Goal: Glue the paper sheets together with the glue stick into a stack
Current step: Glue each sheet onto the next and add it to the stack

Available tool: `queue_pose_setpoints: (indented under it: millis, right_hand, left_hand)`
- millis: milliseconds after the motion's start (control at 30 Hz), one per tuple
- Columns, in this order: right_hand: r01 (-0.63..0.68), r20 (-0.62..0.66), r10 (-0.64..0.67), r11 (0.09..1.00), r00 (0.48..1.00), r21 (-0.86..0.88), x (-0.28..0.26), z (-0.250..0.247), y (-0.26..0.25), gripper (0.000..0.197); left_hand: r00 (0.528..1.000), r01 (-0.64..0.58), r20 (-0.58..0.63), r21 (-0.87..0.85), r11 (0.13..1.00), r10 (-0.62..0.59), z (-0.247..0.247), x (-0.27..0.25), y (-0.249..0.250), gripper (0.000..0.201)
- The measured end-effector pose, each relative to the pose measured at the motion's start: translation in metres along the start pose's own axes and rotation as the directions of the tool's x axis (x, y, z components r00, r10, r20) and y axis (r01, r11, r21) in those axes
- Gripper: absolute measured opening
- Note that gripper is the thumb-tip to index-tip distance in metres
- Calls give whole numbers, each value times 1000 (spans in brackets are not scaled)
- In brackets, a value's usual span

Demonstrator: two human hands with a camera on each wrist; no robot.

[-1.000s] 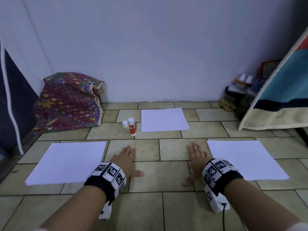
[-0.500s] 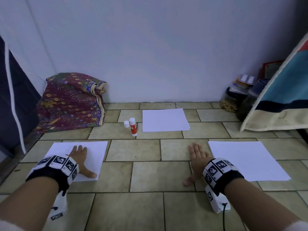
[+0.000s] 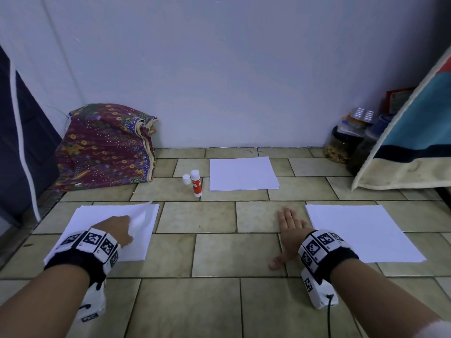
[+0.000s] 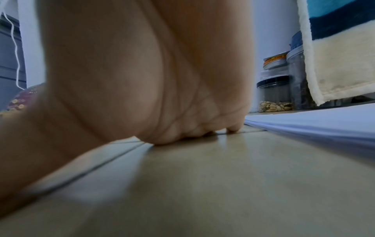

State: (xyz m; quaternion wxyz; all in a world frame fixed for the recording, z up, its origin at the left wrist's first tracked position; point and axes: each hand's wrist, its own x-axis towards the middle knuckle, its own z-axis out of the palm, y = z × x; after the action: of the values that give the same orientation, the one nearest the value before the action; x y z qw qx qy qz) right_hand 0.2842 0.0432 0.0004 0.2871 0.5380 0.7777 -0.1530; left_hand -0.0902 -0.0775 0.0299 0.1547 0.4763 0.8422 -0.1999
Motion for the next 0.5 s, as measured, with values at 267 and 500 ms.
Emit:
queue_pose_setpoints:
  millis: [267, 500]
  right_hand:
    - [8, 3, -8, 1000, 1000, 9, 1, 1, 1, 149]
    - [14, -4, -14, 1000, 1000, 18, 0, 1, 1, 149]
  left_hand:
    - [991, 43, -128, 31, 999, -38, -48, -28, 66, 24]
    - [989, -138, -62, -27, 990, 136, -20, -58, 177, 40]
